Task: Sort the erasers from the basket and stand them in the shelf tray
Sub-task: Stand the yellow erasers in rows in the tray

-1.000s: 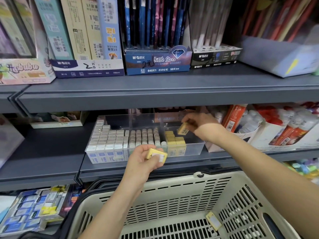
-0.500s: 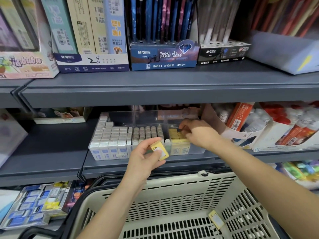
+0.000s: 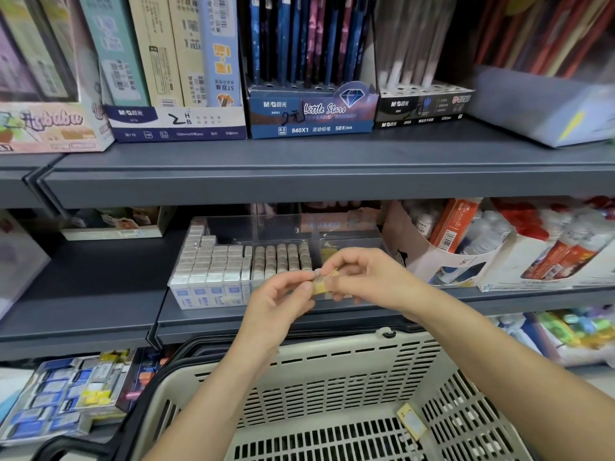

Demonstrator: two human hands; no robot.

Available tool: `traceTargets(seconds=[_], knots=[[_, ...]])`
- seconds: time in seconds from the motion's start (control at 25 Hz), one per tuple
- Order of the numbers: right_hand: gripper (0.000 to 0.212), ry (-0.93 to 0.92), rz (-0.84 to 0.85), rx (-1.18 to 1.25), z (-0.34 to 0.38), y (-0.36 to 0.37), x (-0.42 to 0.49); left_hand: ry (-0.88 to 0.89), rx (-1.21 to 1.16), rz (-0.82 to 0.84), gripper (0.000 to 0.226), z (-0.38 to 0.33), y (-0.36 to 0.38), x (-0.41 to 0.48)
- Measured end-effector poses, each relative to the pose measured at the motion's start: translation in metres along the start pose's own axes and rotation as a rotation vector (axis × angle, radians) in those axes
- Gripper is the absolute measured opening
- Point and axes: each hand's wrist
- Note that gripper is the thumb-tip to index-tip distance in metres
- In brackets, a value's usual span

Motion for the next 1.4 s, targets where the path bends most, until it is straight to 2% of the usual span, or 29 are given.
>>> traceTargets(seconds=[0.12, 0.2, 0.36, 0.44, 0.52, 0.6, 0.68, 0.76, 1.04, 1.2, 1.28, 1.4], knots=[[0.031, -0.031, 0.057, 0.069, -0.006, -0.008, -0.002, -0.075, -0.007, -0.007, 0.024, 0.001, 0.000, 0.002], [0.035, -0.017, 0.049, 0.143, -0.011, -0.009, -0.002, -0.074, 0.008, -0.017, 0.024, 0.000, 0.002, 0.002], [0.016, 0.080, 0.027, 0.194, -0.017, -0.003, -0.004, -0.042, 0.031, -0.018, 0.022, -0.001, 0.002, 0.001], [0.018, 0.072, -0.057, 0.174, -0.016, -0.011, 0.002, 0.019, 0.138, -0.029, 0.023, -0.001, -0.001, 0.002], [0.019, 0.044, -0.306, -0.010, -0.014, -0.030, 0.017, 0.084, 0.286, -0.083, 0.022, 0.000, -0.008, 0.004], [0.018, 0.005, -0.468, -0.393, -0.013, -0.047, 0.034, 0.094, 0.361, -0.139, 0.019, 0.002, -0.016, 0.007], [0.020, -0.018, -0.425, -0.669, -0.017, -0.049, 0.047, 0.078, 0.378, -0.152, 0.016, 0.005, -0.019, 0.007], [0.020, -0.031, -0.341, -0.759, -0.022, -0.043, 0.057, 0.069, 0.401, -0.146, 0.014, 0.007, -0.018, 0.007], [0.018, 0.045, -0.204, -0.792, -0.041, -0.020, 0.071, 0.058, 0.406, -0.146, 0.014, 0.013, -0.017, 0.009], [0.020, 0.021, -0.133, -0.789, -0.039, -0.023, 0.069, 0.066, 0.443, -0.121, 0.014, 0.014, -0.013, 0.006], [0.021, -0.006, -0.158, -0.775, -0.033, -0.025, 0.059, 0.106, 0.439, -0.145, 0.015, 0.011, -0.011, 0.001], [0.021, -0.131, -0.373, -0.652, -0.030, -0.025, 0.024, 0.202, 0.416, -0.184, 0.018, 0.004, -0.004, -0.015]])
Point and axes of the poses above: each hand's wrist, its own x-axis towards the middle knuckle, its own y-axis out of the palm, z = x × y, and after that the axes turned 6 degrees about -z, right-handed
